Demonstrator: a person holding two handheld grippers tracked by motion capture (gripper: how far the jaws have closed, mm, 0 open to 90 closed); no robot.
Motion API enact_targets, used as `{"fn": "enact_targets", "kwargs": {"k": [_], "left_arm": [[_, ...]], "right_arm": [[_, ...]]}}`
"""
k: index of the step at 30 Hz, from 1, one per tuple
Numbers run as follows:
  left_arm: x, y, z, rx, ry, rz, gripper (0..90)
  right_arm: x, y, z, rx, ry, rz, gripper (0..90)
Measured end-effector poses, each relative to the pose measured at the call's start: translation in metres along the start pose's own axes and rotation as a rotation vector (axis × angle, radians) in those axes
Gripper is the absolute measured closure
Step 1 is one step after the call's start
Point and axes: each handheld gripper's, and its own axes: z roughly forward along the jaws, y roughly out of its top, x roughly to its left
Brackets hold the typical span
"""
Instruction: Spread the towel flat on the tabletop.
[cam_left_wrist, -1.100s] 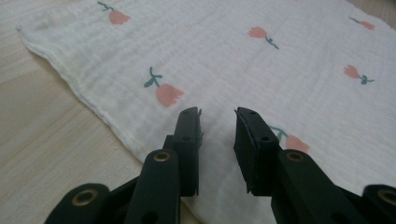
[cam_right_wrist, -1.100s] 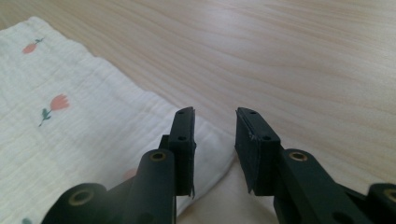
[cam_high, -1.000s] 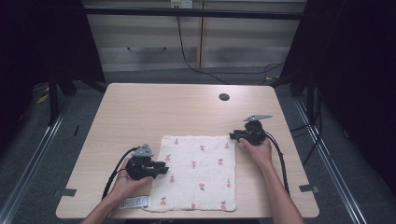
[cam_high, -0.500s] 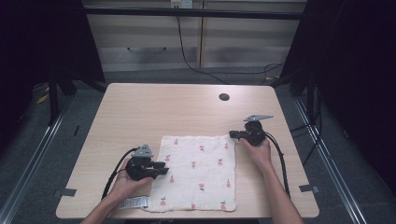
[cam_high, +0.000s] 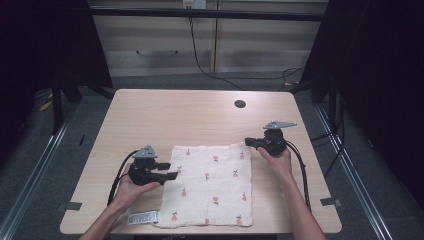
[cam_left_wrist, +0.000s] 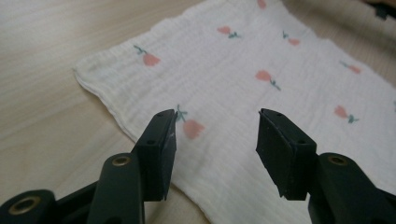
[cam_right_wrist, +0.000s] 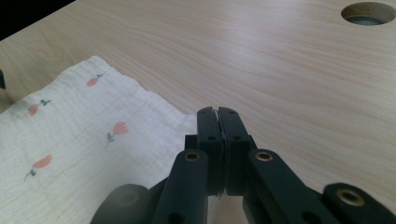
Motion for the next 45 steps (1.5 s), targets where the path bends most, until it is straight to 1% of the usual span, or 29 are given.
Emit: {"fn": "enact_targets", "kwargs": {"k": [1, 2, 3, 4, 5, 6, 7, 8, 9, 11, 12, 13, 14, 16, 17, 20, 22, 24, 25, 30, 33, 35, 36, 38, 40, 41, 43, 44, 45], "left_arm": [[0.003, 0.002, 0.0, 0.009, 0.011, 0.0, 45.4], [0.006, 0.005, -0.001, 0.003, 0.021, 0.001, 43.6], [0.008, 0.007, -0.002, -0.025, 0.024, -0.011, 43.6], [0.012, 0.01, -0.002, -0.031, 0.025, -0.022, 44.0], [0.015, 0.014, -0.002, -0.031, 0.033, -0.013, 42.8], [0.017, 0.016, -0.002, -0.048, 0.045, -0.016, 42.2], [0.019, 0.018, -0.002, -0.054, 0.046, -0.024, 42.4], [0.022, 0.021, -0.002, -0.047, 0.052, -0.02, 41.4], [0.024, 0.023, -0.002, -0.055, 0.063, -0.021, 40.9], [0.031, 0.028, -0.001, -0.067, 0.066, -0.033, 40.7], [0.034, 0.03, 0.0, -0.064, 0.074, -0.035, 40.5], [0.038, 0.031, 0.002, -0.081, 0.081, -0.044, 40.4], [0.042, 0.033, 0.004, -0.082, 0.079, -0.051, 40.7], [0.052, 0.035, 0.01, -0.082, 0.075, -0.071, 41.1], [0.055, 0.036, 0.014, -0.081, 0.081, -0.079, 42.8], [0.064, 0.039, 0.026, -0.057, 0.101, -0.078, 47.1], [0.07, 0.04, 0.032, -0.048, 0.101, -0.086, 50.6], [0.074, 0.042, 0.038, -0.035, 0.101, -0.084, 51.5], [0.076, 0.042, 0.04, -0.036, 0.103, -0.085, 53.3], [0.082, 0.038, 0.055, 0.002, 0.093, -0.093, 57.9], [0.081, 0.036, 0.061, -0.006, 0.072, -0.095, 61.4], [0.079, 0.037, 0.065, 0.008, 0.082, -0.074, 62.1], [0.079, 0.037, 0.067, 0.013, 0.1, -0.06, 62.6], [0.078, 0.038, 0.069, 0.013, 0.099, -0.06, 63.2], [0.074, 0.038, 0.07, 0.021, 0.12, -0.035, 65.1], [0.072, 0.038, 0.07, 0.029, 0.125, -0.013, 67.9], [0.066, 0.037, 0.07, 0.039, 0.159, 0.041, 73.3], [0.064, 0.036, 0.069, 0.046, 0.168, 0.06, 77.1], [0.063, 0.035, 0.069, 0.043, 0.166, 0.055, 79.3]], "right_arm": [[0.001, 0.0, -0.001, -0.002, 0.003, -0.011, 89.1], [0.003, 0.0, -0.002, -0.002, 0.006, -0.01, 89.1], [0.004, 0.0, -0.004, 0.0, 0.009, -0.015, 89.1], [0.005, 0.0, -0.005, 0.002, 0.008, -0.018, 89.1], [0.006, 0.0, -0.007, 0.005, 0.007, -0.02, 89.1], [0.007, 0.0, -0.008, 0.007, 0.008, -0.022, 89.1], [0.008, -0.001, -0.01, 0.006, 0.011, -0.021, 89.1], [0.009, -0.001, -0.011, 0.001, 0.014, -0.024, 89.1], [0.011, -0.002, -0.014, -0.001, 0.016, -0.021, 89.1], [0.014, -0.002, -0.017, -0.002, 0.024, -0.026, 89.2], [0.015, -0.002, -0.018, 0.0, 0.027, -0.031, 89.1], [0.017, -0.003, -0.019, 0.003, 0.028, -0.037, 89.1], [0.019, -0.003, -0.019, 0.004, 0.031, -0.039, 89.1], [0.022, -0.003, -0.019, 0.007, 0.038, -0.048, 89.1], [0.023, -0.003, -0.019, 0.008, 0.041, -0.048, 89.2], [0.024, -0.006, -0.015, -0.001, 0.05, -0.047, 89.1], [0.023, -0.007, -0.013, 0.011, 0.049, -0.05, 89.1], [0.022, -0.008, -0.012, 0.007, 0.052, -0.042, 89.1], [0.022, -0.008, -0.012, 0.009, 0.05, -0.043, 89.1], [0.02, -0.01, -0.012, 0.006, 0.054, -0.036, 89.1], [0.019, -0.01, -0.012, 0.008, 0.054, -0.033, 89.1], [0.018, -0.011, -0.012, 0.006, 0.053, -0.03, 89.1], [0.018, -0.011, -0.012, 0.007, 0.055, -0.029, 89.1], [0.018, -0.011, -0.012, 0.008, 0.055, -0.033, 89.1], [0.018, -0.011, -0.011, 0.008, 0.056, -0.033, 89.1], [0.018, -0.011, -0.011, 0.008, 0.056, -0.034, 89.1], [0.018, -0.011, -0.011, 0.009, 0.055, -0.032, 89.1], [0.018, -0.011, -0.011, 0.009, 0.055, -0.031, 89.1], [0.018, -0.011, -0.012, 0.008, 0.054, -0.031, 89.1]]}}
